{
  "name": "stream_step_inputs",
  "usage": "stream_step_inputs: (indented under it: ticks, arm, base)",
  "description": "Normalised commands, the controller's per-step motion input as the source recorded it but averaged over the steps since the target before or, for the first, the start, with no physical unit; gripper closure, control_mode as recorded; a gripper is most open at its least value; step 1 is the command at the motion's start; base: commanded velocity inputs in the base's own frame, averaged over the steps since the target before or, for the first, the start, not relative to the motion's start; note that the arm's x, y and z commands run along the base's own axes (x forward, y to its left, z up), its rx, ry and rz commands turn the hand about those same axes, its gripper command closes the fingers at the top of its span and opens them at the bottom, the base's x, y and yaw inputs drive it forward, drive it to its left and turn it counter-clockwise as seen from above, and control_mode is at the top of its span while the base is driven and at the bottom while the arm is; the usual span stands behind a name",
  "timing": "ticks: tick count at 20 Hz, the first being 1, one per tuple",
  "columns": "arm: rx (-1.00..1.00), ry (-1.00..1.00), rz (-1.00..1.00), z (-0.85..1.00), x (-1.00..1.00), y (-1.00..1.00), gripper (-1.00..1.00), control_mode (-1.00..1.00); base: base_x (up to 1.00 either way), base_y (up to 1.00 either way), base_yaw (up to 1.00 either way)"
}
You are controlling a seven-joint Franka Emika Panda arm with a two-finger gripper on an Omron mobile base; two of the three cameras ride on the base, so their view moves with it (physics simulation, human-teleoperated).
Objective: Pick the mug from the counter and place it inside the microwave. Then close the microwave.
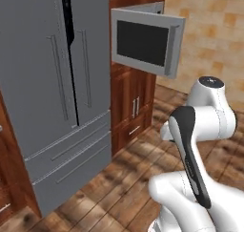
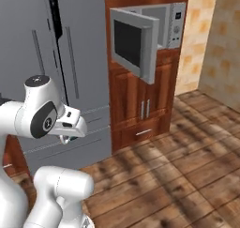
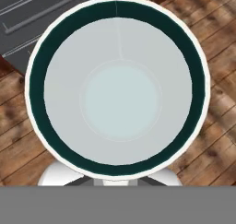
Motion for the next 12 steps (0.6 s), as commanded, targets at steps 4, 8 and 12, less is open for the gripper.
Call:
stream_step_inputs:
  ticks: [4,8,12]
  arm:
    - [0.0,0.0,0.0,0.0,0.0,0.0,1.0,1.0]
    - [0.0,0.0,0.0,0.0,0.0,0.0,1.0,1.0]
    - [0.0,0.0,0.0,0.0,0.0,0.0,1.0,1.0]
  base:
    - [0.58,-1.0,-0.06]
    - [0.46,-1.0,-0.09]
    - [0.45,-1.0,-0.11]
